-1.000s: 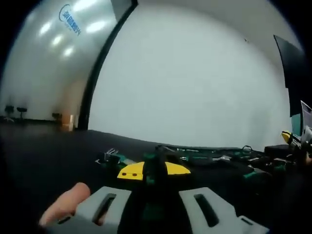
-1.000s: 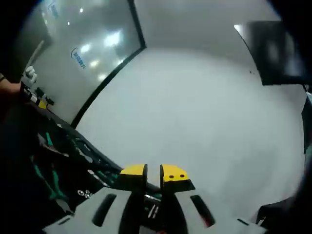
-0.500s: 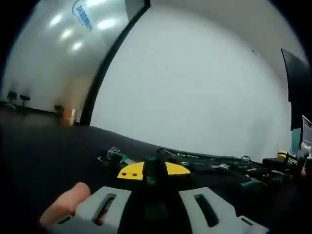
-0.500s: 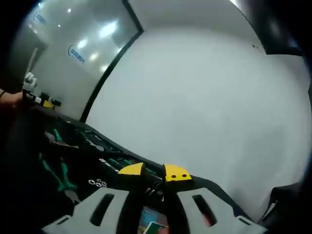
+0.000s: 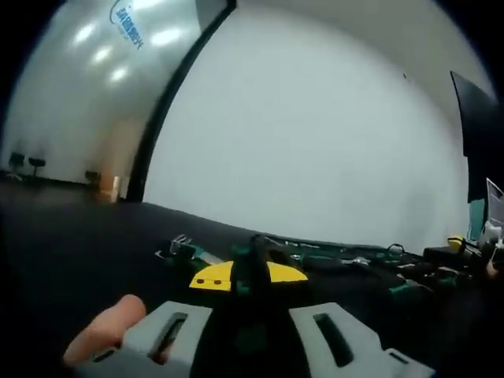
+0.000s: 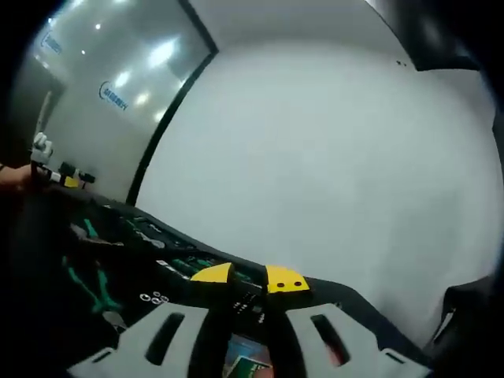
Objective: Pick up the tools and put them into their designated positions in the toolbox.
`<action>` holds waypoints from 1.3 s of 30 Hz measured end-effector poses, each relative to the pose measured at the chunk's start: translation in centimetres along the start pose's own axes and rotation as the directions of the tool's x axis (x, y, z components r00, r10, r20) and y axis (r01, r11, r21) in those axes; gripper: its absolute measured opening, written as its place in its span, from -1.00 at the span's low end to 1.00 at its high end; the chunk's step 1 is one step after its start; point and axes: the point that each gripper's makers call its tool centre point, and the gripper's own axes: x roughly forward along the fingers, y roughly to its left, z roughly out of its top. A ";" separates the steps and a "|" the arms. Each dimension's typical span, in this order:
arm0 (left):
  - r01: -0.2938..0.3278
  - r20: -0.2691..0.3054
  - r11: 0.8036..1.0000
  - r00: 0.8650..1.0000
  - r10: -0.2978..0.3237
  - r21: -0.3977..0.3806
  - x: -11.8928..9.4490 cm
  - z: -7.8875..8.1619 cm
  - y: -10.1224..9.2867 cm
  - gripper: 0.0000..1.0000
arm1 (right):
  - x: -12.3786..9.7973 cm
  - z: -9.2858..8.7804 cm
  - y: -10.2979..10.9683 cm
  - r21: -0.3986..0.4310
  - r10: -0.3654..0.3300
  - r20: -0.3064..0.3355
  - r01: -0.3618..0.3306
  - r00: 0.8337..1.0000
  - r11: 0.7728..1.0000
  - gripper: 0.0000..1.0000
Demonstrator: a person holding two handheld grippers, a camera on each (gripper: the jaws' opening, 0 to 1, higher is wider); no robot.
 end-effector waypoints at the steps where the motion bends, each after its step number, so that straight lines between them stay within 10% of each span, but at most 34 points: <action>1: 0.003 -0.001 1.000 1.000 -0.003 0.006 0.1 0.0 0.1 -0.69 | 0.0 0.0 0.0 0.001 0.001 0.002 -0.001 1.000 1.000 -0.76; 7: -0.002 -0.047 0.997 0.999 0.005 0.074 1.0 -1.0 1.0 -0.69 | 0.6 -0.2 0.0 0.016 0.017 -0.007 -0.017 1.000 1.000 -0.76; 9: -0.023 -0.082 0.997 0.996 0.030 0.080 1.3 -1.6 1.4 -0.69 | 1.3 -2.3 -0.8 0.055 0.004 -0.126 0.003 0.992 0.998 -0.76; 13: -0.023 -0.076 0.992 0.997 0.033 0.128 1.5 -1.5 1.2 -0.69 | 2.8 -2.8 1.7 0.159 0.238 -0.239 -0.204 0.941 0.966 -0.77; 16: -0.027 -0.056 0.991 0.998 0.035 0.132 1.4 -1.1 1.4 -0.69 | 3.6 -3.4 3.8 0.237 0.419 -0.426 -0.347 0.802 0.907 -0.87; 18: -0.021 -0.054 0.991 0.998 0.028 0.132 1.5 -1.0 1.4 -0.69 | 3.4 -3.3 5.6 0.395 0.550 -0.523 -0.387 0.651 0.833 -1.00; 20: 0.002 -0.061 0.993 0.998 0.005 0.121 1.6 -1.0 1.3 -0.69 | 3.1 -2.1 8.3 0.476 0.725 -0.498 -0.549 0.476 0.687 -0.98; 23: -0.008 -0.072 0.992 0.997 0.018 0.129 1.6 -1.3 1.4 -0.69 | 2.6 -3.7 9.7 0.403 0.714 -0.622 -0.650 0.321 0.644 -0.96; 26: -0.012 -0.077 0.987 0.997 0.025 0.159 1.6 -1.4 1.4 -0.69 | 3.3 -4.9 9.3 0.331 0.645 -0.711 -0.675 0.280 0.659 -0.95; 30: -0.029 -0.051 0.993 0.998 0.035 0.112 1.5 -0.8 1.8 -0.70 | 2.4 -6.2 10.3 0.330 0.608 -0.786 -0.759 0.108 0.562 -0.95; 32: -0.029 -0.053 0.995 0.998 0.034 0.101 1.4 -0.8 1.8 -0.70 | 1.9 -7.3 10.0 0.284 0.545 -0.838 -0.837 0.020 0.469 -1.00; 33: -0.026 -0.057 0.995 0.998 0.032 0.093 1.4 -0.9 1.7 -0.70 | 2.1 -7.6 9.6 0.259 0.518 -0.856 -0.857 0.010 0.445 -1.00; 36: -0.025 -0.064 0.994 0.997 0.032 0.109 1.4 -1.1 1.1 -0.70 | 2.6 -8.1 8.6 0.297 0.465 -0.885 -0.804 -0.029 0.515 -1.00; 39: -0.023 -0.070 0.993 0.997 0.032 0.117 1.5 -1.1 1.2 -0.70 | 3.2 -8.1 9.0 0.312 0.486 -0.873 -0.823 -0.050 0.475 -1.00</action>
